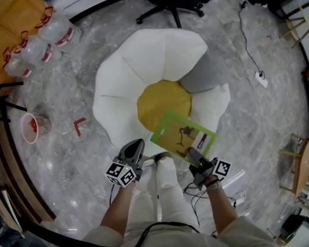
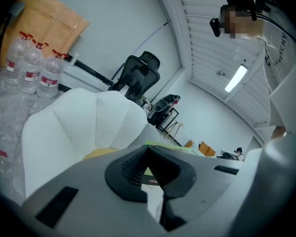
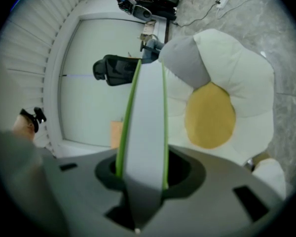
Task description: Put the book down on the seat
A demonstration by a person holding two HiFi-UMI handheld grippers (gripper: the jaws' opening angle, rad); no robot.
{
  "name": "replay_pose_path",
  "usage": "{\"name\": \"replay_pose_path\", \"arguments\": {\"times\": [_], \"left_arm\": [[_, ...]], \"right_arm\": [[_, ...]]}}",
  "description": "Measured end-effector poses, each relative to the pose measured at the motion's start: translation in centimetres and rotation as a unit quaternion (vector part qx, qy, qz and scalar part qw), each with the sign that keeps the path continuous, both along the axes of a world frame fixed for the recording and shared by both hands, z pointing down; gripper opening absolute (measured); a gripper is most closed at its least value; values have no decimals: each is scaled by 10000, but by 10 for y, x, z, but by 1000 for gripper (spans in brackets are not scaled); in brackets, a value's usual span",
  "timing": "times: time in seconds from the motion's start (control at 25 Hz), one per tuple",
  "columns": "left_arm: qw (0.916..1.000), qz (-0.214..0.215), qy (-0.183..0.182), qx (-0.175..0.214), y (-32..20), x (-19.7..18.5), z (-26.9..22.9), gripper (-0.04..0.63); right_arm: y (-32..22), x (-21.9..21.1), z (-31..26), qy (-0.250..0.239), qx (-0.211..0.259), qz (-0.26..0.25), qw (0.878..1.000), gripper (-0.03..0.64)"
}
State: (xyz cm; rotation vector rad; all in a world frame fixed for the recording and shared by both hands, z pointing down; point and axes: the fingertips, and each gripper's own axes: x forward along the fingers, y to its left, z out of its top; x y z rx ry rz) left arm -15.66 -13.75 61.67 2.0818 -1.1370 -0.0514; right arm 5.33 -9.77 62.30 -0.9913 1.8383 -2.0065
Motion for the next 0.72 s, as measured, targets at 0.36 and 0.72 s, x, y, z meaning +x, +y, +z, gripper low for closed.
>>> {"name": "replay_pose_path", "arguments": {"times": [0.36, 0.72], "left_arm": [[9993, -360, 13, -117, -40, 2, 78, 21], [9987, -472, 130, -115, -62, 10, 118, 21]], "right_arm": [[-38, -25, 84, 79, -182, -108, 9997, 150], [-82, -40, 151, 279, -77, -210, 9994, 150]]}}
